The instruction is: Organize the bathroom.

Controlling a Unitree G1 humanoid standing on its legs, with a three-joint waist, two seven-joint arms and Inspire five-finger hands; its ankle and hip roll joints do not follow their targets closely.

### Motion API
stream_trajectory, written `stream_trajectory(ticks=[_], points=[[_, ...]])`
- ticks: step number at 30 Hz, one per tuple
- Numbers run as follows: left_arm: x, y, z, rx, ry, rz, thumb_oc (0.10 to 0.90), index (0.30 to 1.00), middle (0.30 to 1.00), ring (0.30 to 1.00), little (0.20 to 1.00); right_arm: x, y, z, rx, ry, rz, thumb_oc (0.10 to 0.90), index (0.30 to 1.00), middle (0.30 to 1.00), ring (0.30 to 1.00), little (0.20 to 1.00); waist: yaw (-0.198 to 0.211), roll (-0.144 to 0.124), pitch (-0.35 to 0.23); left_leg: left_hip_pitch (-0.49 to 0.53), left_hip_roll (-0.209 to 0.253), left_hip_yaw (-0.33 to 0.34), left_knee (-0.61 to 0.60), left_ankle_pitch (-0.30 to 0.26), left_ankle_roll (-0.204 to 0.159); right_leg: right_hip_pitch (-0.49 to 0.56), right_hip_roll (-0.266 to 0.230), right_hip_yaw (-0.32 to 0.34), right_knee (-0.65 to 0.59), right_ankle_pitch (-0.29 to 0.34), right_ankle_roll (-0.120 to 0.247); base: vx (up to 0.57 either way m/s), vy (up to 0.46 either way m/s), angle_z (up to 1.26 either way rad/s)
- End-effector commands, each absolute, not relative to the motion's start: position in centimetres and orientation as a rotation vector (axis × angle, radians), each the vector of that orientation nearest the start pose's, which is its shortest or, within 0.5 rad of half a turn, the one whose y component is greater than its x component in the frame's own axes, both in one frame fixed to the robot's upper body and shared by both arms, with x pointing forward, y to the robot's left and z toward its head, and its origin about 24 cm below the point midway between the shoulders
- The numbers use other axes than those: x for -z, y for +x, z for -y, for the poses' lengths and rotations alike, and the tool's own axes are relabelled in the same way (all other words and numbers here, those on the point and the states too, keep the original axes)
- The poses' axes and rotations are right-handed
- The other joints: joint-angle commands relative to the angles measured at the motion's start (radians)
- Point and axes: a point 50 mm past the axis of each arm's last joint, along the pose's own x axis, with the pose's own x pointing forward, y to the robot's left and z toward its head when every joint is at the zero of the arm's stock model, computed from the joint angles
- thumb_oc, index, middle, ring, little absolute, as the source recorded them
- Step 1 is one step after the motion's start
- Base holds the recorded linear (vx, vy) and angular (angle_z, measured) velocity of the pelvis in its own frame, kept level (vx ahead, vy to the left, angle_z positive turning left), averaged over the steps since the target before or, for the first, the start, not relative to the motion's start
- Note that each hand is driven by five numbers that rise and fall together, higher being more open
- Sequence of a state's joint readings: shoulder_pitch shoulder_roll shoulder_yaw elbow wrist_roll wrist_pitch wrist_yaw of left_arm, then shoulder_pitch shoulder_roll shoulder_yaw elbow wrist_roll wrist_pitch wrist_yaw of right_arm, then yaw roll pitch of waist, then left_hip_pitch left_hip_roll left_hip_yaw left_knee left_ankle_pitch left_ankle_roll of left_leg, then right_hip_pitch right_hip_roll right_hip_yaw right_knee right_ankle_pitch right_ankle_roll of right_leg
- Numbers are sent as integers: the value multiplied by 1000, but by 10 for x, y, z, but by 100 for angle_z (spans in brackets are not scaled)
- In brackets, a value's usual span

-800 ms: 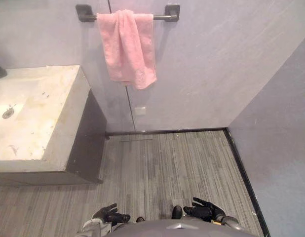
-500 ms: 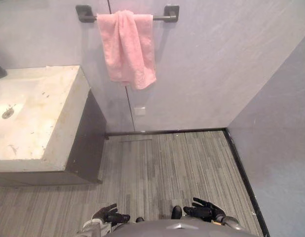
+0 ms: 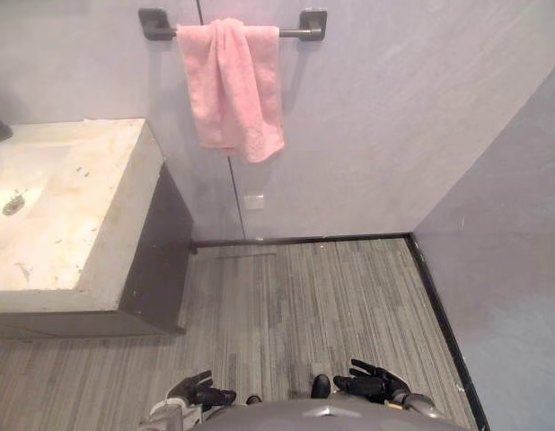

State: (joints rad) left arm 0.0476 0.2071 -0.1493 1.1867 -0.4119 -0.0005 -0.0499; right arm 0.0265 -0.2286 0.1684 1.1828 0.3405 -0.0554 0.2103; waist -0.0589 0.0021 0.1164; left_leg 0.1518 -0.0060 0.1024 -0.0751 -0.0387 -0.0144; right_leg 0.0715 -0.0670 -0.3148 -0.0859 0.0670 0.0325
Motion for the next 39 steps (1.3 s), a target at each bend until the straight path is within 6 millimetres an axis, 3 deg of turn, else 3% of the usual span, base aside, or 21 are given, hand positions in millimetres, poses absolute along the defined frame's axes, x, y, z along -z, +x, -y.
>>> stream_trajectory(ticks=[1, 7, 11, 12, 14, 15, 16, 18, 20, 22, 25, 27, 28, 29, 30, 31, 33, 34, 39], points=[[163, 90, -222, -197, -62, -1168, 800, 900, 900, 900, 900, 159, 103, 212, -34, 101, -1101, 800, 900, 900, 900, 900, -2, 7, -24, -12, 38, 123, 23, -9, -32, 53, 15, 11, 16, -92, 95, 0, 0, 0], [162, 93, -223, -217, -72, -1155, 800, 900, 900, 900, 900, 158, 106, 212, -39, 93, -1075, 800, 900, 900, 900, 900, -3, 6, -22, -16, 40, 121, 33, -9, -34, 56, 20, 16, 16, -94, 91, 16, -12, 0], [150, 121, -231, -278, -149, -1015, 800, 900, 900, 900, 900, 144, 132, 211, -106, 47, -929, 800, 900, 900, 900, 900, -4, 5, -13, -26, 47, 118, 55, -9, -38, 56, 20, 17, 24, -99, 86, 51, -51, 3], [135, 148, -237, -278, -137, -898, 800, 900, 900, 900, 900, 129, 156, 209, -133, 11, -814, 800, 900, 900, 900, 900, -4, 4, -6, -32, 49, 117, 68, -9, -37, 54, 21, 18, 31, -102, 81, 38, -58, 2], [112, 178, -242, -276, -147, -751, 800, 900, 900, 900, 900, 107, 183, 206, -156, -22, -669, 800, 900, 900, 900, 900, -5, 4, 0, -40, 52, 116, 83, -9, -35, 50, 23, 23, 39, -104, 76, 25, -55, 2], [112, 178, -242, -276, -147, -751, 800, 900, 900, 900, 900, 107, 183, 206, -156, -22, -669, 800, 900, 900, 900, 900, -5, 4, 0, -40, 52, 116, 83, -9, -35, 50, 23, 23, 39, -104, 76, 18, -65, 7], [92, 200, -246, -269, -144, -635, 800, 900, 900, 900, 900, 86, 203, 201, -169, -51, -536, 800, 900, 900, 900, 900, -7, 2, 6, -49, 54, 119, 105, -12, -35, 47, 23, 27, 47, -106, 73, 15, -69, 6], [64, 223, -248, -257, -135, -494, 800, 900, 900, 900, 900, 60, 220, 197, -164, -55, -397, 800, 900, 900, 900, 900, -10, -5, 13, -71, 54, 122, 153, -21, -37, 44, 21, 30, 55, -109, 67, 14, -98, 7], [35, 243, -248, -265, -133, -351, 800, 900, 900, 900, 900, 33, 234, 194, -150, -64, -227, 800, 900, 900, 900, 900, -10, -17, 23, -115, 51, 114, 248, -24, -41, 40, 15, 37, 63, -115, 55, 19, -115, 9], [-5, 266, -244, -249, -112, -175, 800, 900, 900, 900, 900, 0, 247, 194, -128, -80, -49, 800, 900, 900, 900, 900, -2, -28, 46, -225, 54, 88, 429, 49, -63, 43, 18, 52, 72, -125, 34, 37, -125, 11], [-33, 275, -233, -211, -135, -63, 800, 900, 900, 900, 900, -17, 251, 195, -114, -85, 44, 800, 900, 900, 900, 900, 0, -34, 61, -282, 70, 101, 529, 57, -59, 40, 14, 53, 92, -138, 23, 68, -52, 10], [-54, 279, -215, -120, -185, 24, 800, 900, 900, 900, 900, -27, 253, 192, -119, -106, 112, 800, 900, 900, 900, 900, 3, -26, 74, -295, 90, 148, 482, 61, -48, 48, 24, 50, 104, -149, 27, 179, 23, -4], [-61, 277, -203, -74, -195, 47, 800, 900, 900, 900, 900, -28, 253, 188, -118, -94, 125, 800, 900, 900, 900, 900, 8, -15, 77, -279, 89, 169, 395, 71, -41, 60, 33, 48, 104, -153, 34, 194, 55, -3], [-61, 277, -201, -59, -203, 50, 800, 900, 900, 900, 900, -27, 252, 187, -118, -95, 127, 800, 900, 900, 900, 900, 8, -11, 77, -271, 89, 176, 363, 76, -41, 64, 36, 47, 103, -154, 37, 307, 103, -7], [-63, 272, -194, -21, -200, 53, 800, 900, 900, 900, 900, -26, 249, 184, -127, -96, 125, 800, 900, 900, 900, 900, 10, 11, 76, -258, 100, 199, 229, 129, -54, 85, 56, 48, 94, -160, 45, 255, 89, 1], [-63, 270, -193, -8, -192, 56, 800, 900, 900, 900, 900, -24, 247, 184, -130, -97, 121, 800, 900, 900, 900, 900, 11, 16, 75, -254, 102, 204, 193, 149, -59, 92, 60, 49, 90, -162, 46, 362, 116, 0], [-61, 265, -186, 40, -217, 34, 800, 900, 900, 900, 900, -20, 241, 184, -142, -105, 105, 800, 900, 900, 900, 900, 19, 35, 72, -264, 118, 214, 83, 229, -85, 130, 81, 54, 80, -177, 50, 373, 95, -3], [-54, 257, -182, 89, -197, 22, 800, 900, 900, 900, 900, -14, 233, 189, -140, -100, 77, 800, 900, 900, 900, 900, 27, 47, 69, -290, 151, 239, 19, 299, -113, 170, 92, 46, 79, -199, 48, 377, 80, -7], [-49, 252, -177, 151, -158, 21, 800, 900, 900, 900, 900, -7, 227, 197, -139, -103, 46, 800, 900, 900, 900, 900, 24, 62, 65, -292, 184, 283, 31, 320, -125, 175, 101, 20, 123, -236, 41, 260, 49, -27]])
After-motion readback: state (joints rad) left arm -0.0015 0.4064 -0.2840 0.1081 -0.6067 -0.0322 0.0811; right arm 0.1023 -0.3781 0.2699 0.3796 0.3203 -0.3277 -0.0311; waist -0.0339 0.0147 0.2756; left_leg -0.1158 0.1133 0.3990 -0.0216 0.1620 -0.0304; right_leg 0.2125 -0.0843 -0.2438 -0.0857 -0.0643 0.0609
